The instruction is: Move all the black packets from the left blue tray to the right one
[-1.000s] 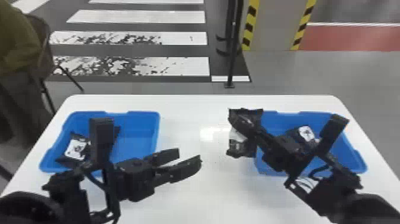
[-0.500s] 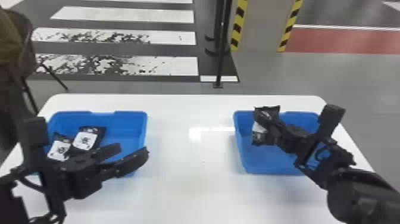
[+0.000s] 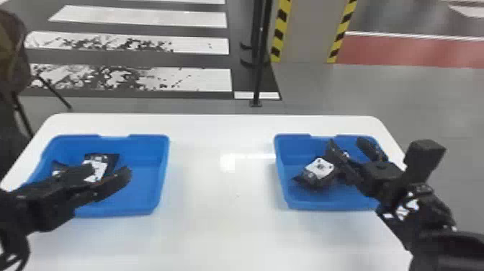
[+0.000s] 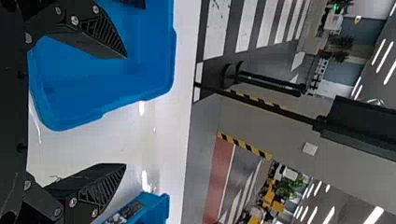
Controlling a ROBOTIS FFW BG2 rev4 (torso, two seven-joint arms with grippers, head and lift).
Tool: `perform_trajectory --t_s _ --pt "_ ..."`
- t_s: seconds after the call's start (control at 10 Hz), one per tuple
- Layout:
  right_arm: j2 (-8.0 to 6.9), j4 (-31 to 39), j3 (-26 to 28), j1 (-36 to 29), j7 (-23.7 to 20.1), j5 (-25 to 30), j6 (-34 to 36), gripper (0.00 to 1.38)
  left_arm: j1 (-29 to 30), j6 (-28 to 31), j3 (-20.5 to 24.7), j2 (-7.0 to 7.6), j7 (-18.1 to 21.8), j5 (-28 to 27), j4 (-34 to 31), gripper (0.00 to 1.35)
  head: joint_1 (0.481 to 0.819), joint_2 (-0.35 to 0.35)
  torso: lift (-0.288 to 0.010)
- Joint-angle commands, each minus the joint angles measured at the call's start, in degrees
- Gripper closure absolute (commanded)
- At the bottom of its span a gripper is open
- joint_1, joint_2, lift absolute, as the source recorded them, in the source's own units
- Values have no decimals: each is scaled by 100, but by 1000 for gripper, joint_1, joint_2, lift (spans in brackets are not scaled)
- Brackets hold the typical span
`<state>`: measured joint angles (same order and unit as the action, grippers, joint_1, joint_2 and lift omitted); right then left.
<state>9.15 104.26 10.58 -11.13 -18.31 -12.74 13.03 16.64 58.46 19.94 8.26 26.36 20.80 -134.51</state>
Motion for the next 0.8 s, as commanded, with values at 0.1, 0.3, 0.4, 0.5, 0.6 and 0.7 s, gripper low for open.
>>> perform_trajectory --t_s 0.1,0.3,0.4,0.5,0.6,0.7 --pt "-247 1112 5 -1236 -5 74 -361 148 -258 46 280 9 -157 -561 169 225 695 -19 -140" --pt "-388 1759 -7 -1981 -5 -86 -361 150 -581 3 371 35 -280 -995 563 223 695 65 -140" --pt "-423 1914 -64 -2206 -5 -246 -361 150 -778 74 349 62 -307 -1155 844 223 695 86 -140" --pt "-414 1942 -132 -2290 -14 -326 -333 150 -961 271 269 97 -359 -1292 1055 223 695 123 -140" --pt "-414 1900 -132 -2290 -67 -371 -206 150 -1186 453 131 114 -430 -1486 1294 223 695 148 -140" --pt "-414 1858 -132 -2248 -137 -463 -136 150 -1411 594 -6 114 -544 -1669 1547 226 695 163 -140"
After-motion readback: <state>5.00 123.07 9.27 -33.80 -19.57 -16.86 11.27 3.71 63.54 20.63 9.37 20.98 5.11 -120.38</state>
